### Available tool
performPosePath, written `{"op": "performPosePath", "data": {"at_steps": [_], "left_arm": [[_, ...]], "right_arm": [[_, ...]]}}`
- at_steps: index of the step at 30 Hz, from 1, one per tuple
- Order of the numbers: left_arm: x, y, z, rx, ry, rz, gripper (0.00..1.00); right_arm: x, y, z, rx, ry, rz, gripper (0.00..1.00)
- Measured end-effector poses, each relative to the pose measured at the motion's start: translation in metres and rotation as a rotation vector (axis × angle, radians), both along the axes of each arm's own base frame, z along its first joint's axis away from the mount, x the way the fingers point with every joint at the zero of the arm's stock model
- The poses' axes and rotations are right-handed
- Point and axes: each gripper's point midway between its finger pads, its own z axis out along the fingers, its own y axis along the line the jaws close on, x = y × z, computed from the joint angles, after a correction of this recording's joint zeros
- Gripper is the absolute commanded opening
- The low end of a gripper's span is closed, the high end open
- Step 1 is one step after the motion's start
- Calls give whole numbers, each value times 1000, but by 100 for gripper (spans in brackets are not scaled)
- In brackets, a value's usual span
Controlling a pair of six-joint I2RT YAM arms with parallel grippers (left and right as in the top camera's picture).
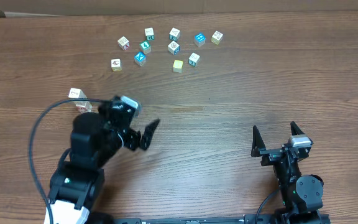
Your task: Form a tower
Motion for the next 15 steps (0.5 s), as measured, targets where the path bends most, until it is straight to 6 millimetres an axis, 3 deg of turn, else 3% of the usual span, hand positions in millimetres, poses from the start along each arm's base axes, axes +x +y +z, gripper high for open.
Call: {"op": "performPosePath", "data": {"at_steps": [3, 10, 12, 15], "left_arm": [[-3, 1, 20, -26, -107, 0, 100], [-22, 5, 4, -19, -75, 0, 99], [-22, 5, 17, -33, -134, 0, 99], [-19, 4, 56, -76, -311, 0, 100]], "right_arm": [[0, 0, 0, 0, 0, 0, 100], [0, 0, 0, 0, 0, 0, 100], [0, 0, 0, 0, 0, 0, 100], [0, 0, 0, 0, 0, 0, 100]]}}
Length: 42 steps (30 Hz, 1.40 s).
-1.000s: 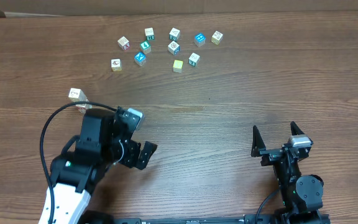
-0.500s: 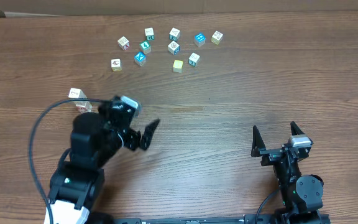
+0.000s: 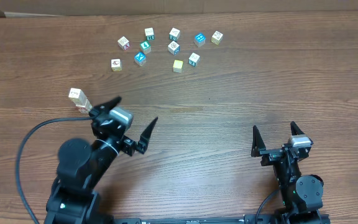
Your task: Form a tower
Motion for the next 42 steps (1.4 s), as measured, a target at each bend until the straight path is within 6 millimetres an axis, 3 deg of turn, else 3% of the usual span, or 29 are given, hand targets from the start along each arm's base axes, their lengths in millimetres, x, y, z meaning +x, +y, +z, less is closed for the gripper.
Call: {"op": "performPosePath", "data": {"at_steps": [1, 3, 10, 17, 25, 33, 42], "left_arm": [[-2, 0, 12, -13, -56, 0, 100], [-6, 1, 19, -22, -94, 0, 99], [-26, 6, -11, -27, -111, -3, 100], [-47, 11, -7, -62, -262, -3, 99], [-76, 18, 21, -102, -430, -3, 100], [-79, 18, 25, -107, -449, -3, 100], [-72, 16, 7, -95, -399, -5, 100]], "right_arm": [[0, 0, 0, 0, 0, 0, 100], [0, 0, 0, 0, -1, 0, 100], [0, 0, 0, 0, 0, 0, 100], [0, 0, 0, 0, 0, 0, 100], [0, 0, 0, 0, 0, 0, 100], [0, 0, 0, 0, 1, 0, 100], [0, 0, 0, -1, 0, 0, 100]]}}
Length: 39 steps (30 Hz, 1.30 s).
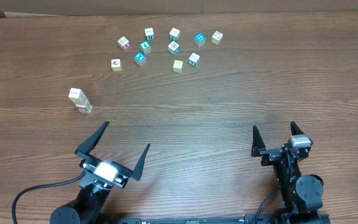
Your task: Form a tower
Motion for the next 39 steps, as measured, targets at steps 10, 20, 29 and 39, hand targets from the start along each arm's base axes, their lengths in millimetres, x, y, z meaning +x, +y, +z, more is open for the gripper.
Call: {"op": "performPosePath", "data": {"at_steps": [10, 20, 29, 39], "left_arm": [[8, -10, -32, 10, 37, -34, 100], [13, -12, -52, 18, 69, -39, 100], [18, -14, -75, 30, 116, -39, 100], [18, -14, -75, 30, 116, -39, 99]], "right_arm": [[0, 0, 0, 0, 0, 0, 100], [0, 0, 0, 0, 0, 0, 100], [0, 0, 0, 0, 0, 0, 100], [0, 0, 0, 1, 0, 0, 100]]}}
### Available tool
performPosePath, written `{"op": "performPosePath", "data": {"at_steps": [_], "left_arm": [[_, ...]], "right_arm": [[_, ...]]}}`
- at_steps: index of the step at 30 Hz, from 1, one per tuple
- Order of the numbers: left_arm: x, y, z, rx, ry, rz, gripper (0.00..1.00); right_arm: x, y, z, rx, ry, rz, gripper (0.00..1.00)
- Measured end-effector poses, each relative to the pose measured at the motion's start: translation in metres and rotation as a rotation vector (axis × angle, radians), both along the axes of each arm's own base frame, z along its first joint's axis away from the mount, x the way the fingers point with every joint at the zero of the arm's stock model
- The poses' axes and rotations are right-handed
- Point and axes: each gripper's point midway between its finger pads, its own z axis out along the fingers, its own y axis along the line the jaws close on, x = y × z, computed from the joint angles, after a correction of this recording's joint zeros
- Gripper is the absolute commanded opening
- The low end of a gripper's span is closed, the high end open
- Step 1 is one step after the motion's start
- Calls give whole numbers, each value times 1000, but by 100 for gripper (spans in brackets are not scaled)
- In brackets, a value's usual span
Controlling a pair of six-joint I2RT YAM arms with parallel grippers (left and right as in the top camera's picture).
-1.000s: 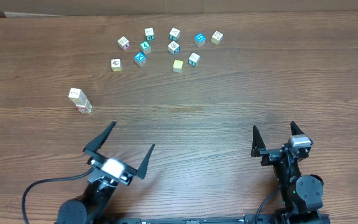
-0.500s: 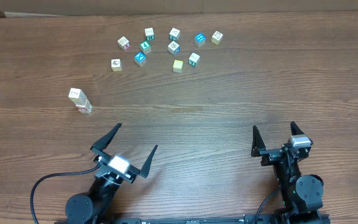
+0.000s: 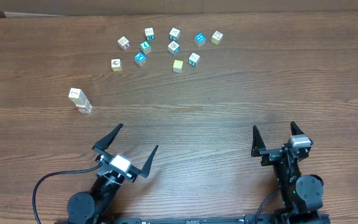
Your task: Form a tower
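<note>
A leaning stack of small blocks (image 3: 79, 101) stands at the left of the table, a white block on top. Several loose lettered blocks (image 3: 166, 45) lie scattered near the far edge, white, blue, teal and one yellow-green (image 3: 178, 65). My left gripper (image 3: 133, 150) is open near the front edge, well below and right of the stack, nothing between its fingers. My right gripper (image 3: 276, 132) is open at the front right, also holding nothing.
The wooden table (image 3: 229, 93) carries only the blocks. A black cable (image 3: 48, 183) loops at the front left beside the left arm. A pale wall edge (image 3: 179, 6) runs along the far side.
My left gripper has shifted a little to the right and up in the view, still open and low near the front edge. The stack, loose blocks and right arm are unchanged.
My left gripper was first right beside the block stack, partly covering it. Then it stood just below and right of the stack, open. Later it was far back near the front edge, wide open, and it remains there now. The stack stayed standing.
</note>
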Motion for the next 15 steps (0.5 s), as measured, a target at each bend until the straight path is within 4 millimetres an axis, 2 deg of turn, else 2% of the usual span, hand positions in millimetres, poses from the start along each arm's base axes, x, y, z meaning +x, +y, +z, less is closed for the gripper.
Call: {"op": "performPosePath", "data": {"at_steps": [4, 10, 15], "left_arm": [[0, -1, -3, 4, 13, -3, 99], [2, -2, -25, 29, 102, -6, 100], [2, -2, -25, 28, 99, -6, 100]], "right_arm": [[0, 0, 0, 0, 0, 0, 100], [0, 0, 0, 0, 0, 0, 100], [0, 0, 0, 0, 0, 0, 100]]}}
